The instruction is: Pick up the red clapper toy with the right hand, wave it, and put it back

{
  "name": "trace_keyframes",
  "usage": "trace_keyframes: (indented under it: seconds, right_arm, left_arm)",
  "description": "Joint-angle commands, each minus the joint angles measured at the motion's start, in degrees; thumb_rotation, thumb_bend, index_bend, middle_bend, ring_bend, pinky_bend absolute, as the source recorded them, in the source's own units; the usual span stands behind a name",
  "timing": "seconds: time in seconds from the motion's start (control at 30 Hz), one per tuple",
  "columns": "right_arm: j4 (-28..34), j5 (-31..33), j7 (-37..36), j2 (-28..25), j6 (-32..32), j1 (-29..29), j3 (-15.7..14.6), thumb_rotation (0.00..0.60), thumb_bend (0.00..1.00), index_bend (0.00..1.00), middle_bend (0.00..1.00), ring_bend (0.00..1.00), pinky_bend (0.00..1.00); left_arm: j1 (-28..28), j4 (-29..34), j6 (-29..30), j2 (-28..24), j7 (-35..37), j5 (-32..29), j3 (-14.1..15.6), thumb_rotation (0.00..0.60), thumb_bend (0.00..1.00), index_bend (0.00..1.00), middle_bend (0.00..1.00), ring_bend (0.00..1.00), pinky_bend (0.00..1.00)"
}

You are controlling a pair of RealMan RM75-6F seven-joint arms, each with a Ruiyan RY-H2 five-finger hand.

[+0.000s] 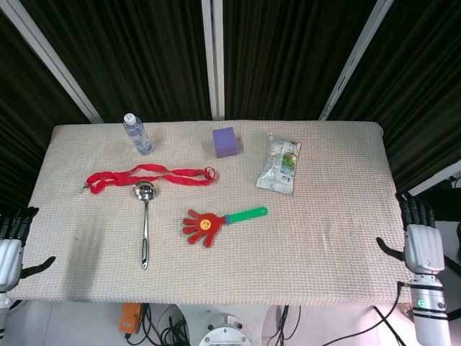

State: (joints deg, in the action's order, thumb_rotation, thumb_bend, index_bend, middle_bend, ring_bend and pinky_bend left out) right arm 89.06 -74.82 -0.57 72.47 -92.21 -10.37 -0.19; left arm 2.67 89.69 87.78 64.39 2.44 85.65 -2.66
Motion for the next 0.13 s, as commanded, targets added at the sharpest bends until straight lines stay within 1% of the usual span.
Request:
trace_keyframes:
  seconds: [0.03,0.13]
  right_arm:
    - [-4.61,-3.56,-3.86,0.17,-2.27,3.2,-1.21,0.6,0.1,0.0,0.0,0.0,0.0]
    - [-5.52,-4.86,-4.89,0.1,-1.39,3.29,-0.92,0.6,0.1,0.0,0.0,0.0,0.0]
  left_arm:
    - [0.0,-0.28,-0.25,0.18,0.22,-0.19,0.06,0.6,0.09,0.07,0.07,0.0,0.04]
    - [0.03,-0.6,-0.27,0.19,0.43,-0.05,0.09,0.6,0.09,0.07,0.07,0.0,0.04]
